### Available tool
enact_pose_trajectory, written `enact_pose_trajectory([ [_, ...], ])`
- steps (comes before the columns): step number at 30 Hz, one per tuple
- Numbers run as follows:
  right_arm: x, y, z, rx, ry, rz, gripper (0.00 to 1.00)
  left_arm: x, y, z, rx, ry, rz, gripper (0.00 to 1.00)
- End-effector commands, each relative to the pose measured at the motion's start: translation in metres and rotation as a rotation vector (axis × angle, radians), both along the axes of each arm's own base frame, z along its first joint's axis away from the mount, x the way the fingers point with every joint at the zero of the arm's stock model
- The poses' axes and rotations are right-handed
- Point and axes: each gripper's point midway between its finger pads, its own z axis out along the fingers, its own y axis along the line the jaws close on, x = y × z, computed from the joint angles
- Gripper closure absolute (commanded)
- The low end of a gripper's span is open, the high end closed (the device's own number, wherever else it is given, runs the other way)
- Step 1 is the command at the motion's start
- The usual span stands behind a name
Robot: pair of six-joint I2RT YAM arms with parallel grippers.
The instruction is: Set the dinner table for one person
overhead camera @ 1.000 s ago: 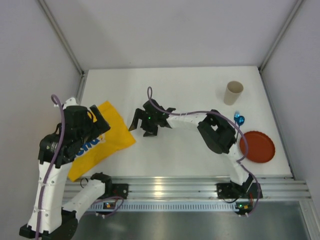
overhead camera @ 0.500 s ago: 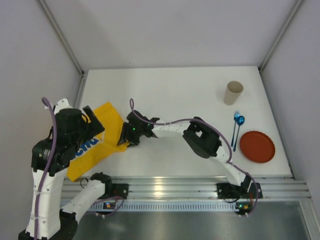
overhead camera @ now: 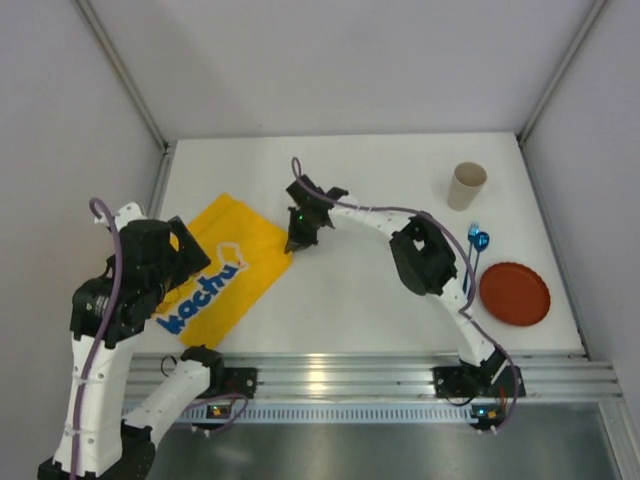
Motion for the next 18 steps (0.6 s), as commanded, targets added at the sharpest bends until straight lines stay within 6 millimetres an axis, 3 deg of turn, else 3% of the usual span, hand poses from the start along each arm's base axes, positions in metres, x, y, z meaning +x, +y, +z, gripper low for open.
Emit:
enact_pose_trajectory([
  [1,0.063,-0.126,0.066,-0.312,-0.142,-0.070,1.00,0.011,0.000,-0.003,0.007,0.020,0.023,0.02],
  [2,0.079,-0.147,0.076,-0.348,-0.185,-0.081,0.92,0.014,-0.001,-0.003,0.004,0.024,0.024,0.02],
  [3,0.108,-0.175,0.098,-0.353,-0.234,-0.146,0.69,0.017,-0.003,-0.004,-0.002,0.024,0.028,0.02],
  [5,0.131,-0.206,0.117,-0.420,-0.312,-0.166,0.13,0.025,-0.005,-0.008,-0.003,0.036,0.035,0.02],
  [6,0.148,-0.220,0.136,-0.439,-0.372,-0.202,0.01,0.028,-0.006,-0.008,-0.010,0.035,0.039,0.02],
  [8,0.148,-0.226,0.143,-0.453,-0.383,-0.193,0.00,0.036,-0.010,-0.014,-0.017,0.046,0.034,0.02],
  [9,0.140,-0.229,0.132,-0.470,-0.351,-0.182,0.00,0.041,-0.013,-0.014,-0.031,0.035,0.031,0.02],
  [10,0.132,-0.223,0.143,-0.419,-0.357,-0.173,0.00,0.046,-0.016,-0.018,-0.034,0.047,0.029,0.02],
  [11,0.123,-0.220,0.139,-0.391,-0.330,-0.182,0.00,0.048,-0.017,-0.023,-0.036,0.059,0.025,0.02],
  [12,0.098,-0.225,0.107,-0.418,-0.240,-0.156,0.00,0.055,-0.020,-0.024,-0.047,0.050,0.025,0.02],
  [13,0.090,-0.214,0.125,-0.319,-0.266,-0.159,0.00,0.058,-0.022,-0.027,-0.053,0.054,0.022,0.02],
  [14,0.078,-0.211,0.120,-0.275,-0.232,-0.178,0.00,0.061,-0.024,-0.034,-0.053,0.074,0.020,0.02],
  [15,0.045,-0.212,0.088,-0.254,-0.122,-0.148,0.00,0.065,-0.026,-0.035,-0.058,0.069,0.016,0.02],
  [16,0.043,-0.206,0.104,-0.170,-0.171,-0.161,0.00,0.069,-0.028,-0.038,-0.058,0.079,0.014,0.02],
  [17,0.034,-0.204,0.100,-0.135,-0.145,-0.178,0.00,0.071,-0.029,-0.040,-0.058,0.083,0.013,0.02],
  [18,0.013,-0.208,0.080,-0.131,-0.084,-0.167,0.00,0.072,-0.029,-0.041,-0.055,0.083,0.010,0.02],
])
